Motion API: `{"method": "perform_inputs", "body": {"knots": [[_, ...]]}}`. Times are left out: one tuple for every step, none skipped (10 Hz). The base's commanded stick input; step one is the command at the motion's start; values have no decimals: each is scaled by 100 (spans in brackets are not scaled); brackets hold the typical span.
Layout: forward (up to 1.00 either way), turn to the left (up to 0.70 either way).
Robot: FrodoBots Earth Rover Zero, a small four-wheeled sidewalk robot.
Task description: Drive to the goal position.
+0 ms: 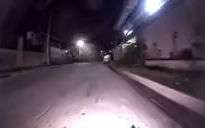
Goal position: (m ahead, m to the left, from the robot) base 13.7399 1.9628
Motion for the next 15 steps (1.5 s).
{"method": "perform_inputs", "body": {"knots": [[70,0],[70,0],[70,0],[70,0],[70,0],[70,0],[70,0],[70,0],[70,0],[70,0],[70,0],[70,0],[70,0],[70,0],[70,0]]}}
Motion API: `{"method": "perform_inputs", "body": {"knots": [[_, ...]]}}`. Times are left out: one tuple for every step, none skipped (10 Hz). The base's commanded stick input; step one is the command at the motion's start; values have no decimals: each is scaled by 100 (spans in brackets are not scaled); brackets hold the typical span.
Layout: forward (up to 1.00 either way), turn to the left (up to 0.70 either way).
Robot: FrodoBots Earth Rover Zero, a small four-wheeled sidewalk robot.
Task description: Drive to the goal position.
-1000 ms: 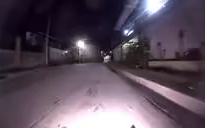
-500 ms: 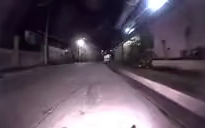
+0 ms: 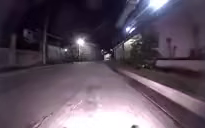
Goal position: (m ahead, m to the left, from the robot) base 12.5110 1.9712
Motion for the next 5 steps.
{"method": "perform_inputs", "body": {"knots": [[70,0],[70,0],[70,0],[70,0],[70,0]]}}
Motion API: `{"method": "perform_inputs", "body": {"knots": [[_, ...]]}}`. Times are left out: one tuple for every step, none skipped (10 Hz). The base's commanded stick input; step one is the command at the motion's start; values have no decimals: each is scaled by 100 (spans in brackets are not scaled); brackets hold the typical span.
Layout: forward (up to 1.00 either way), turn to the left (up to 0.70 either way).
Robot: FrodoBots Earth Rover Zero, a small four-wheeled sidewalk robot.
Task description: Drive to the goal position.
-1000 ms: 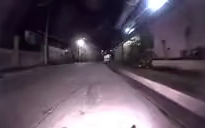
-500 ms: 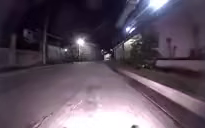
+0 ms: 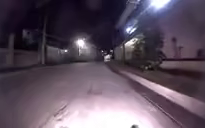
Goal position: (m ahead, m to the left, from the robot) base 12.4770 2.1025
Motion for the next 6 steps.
{"method": "perform_inputs", "body": {"knots": [[70,0],[70,0],[70,0],[70,0],[70,0],[70,0]]}}
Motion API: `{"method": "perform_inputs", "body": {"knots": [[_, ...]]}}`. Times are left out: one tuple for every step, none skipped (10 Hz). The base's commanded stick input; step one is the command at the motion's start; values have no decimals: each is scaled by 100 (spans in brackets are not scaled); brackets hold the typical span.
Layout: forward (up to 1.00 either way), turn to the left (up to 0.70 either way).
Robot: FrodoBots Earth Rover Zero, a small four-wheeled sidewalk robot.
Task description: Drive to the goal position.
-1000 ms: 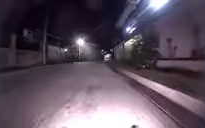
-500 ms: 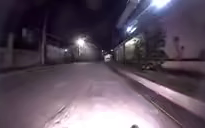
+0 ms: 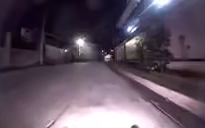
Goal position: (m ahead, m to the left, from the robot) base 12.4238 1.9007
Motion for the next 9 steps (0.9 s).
{"method": "perform_inputs", "body": {"knots": [[70,0],[70,0],[70,0],[70,0],[70,0],[70,0],[70,0],[70,0],[70,0]]}}
